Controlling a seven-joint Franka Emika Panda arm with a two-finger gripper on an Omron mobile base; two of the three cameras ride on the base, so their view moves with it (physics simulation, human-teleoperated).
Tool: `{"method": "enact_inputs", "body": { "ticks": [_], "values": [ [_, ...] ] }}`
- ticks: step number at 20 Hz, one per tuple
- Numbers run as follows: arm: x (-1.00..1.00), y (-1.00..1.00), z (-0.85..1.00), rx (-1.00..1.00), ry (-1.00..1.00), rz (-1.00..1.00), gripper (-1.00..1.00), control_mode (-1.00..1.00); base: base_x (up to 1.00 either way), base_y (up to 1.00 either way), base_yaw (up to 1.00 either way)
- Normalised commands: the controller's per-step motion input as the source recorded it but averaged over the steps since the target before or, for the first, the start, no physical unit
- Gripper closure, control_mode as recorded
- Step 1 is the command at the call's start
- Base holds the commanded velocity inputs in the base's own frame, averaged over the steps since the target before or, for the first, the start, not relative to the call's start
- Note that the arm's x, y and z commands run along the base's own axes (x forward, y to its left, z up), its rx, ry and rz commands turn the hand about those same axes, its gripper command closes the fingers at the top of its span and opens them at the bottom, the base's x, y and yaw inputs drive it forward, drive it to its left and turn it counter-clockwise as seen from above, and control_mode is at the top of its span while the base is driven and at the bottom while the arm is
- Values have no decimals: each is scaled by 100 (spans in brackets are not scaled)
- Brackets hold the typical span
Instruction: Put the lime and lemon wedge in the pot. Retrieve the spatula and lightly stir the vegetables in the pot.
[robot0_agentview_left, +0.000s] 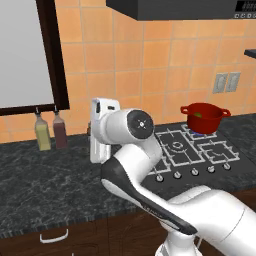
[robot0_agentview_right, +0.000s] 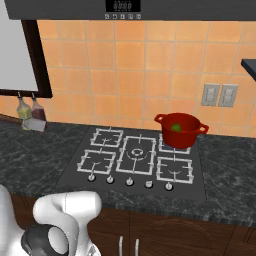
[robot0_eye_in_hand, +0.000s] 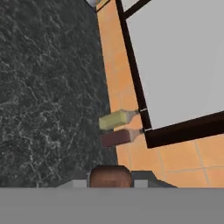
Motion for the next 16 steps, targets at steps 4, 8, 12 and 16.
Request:
{"method": "enact_inputs", "body": {
  "ticks": [4,8,12,16],
  "values": [
    [0,-86,4,78,15,-33,100,-100,0,0,0],
    [1,-47,38,64,20,-45,100,-100,0,0,0],
    [0,-14,64,57,36,-52,100,-100,0,0,0],
    [-12,-46,83,59,50,-48,100,-100,0,0,0]
  ]
}}
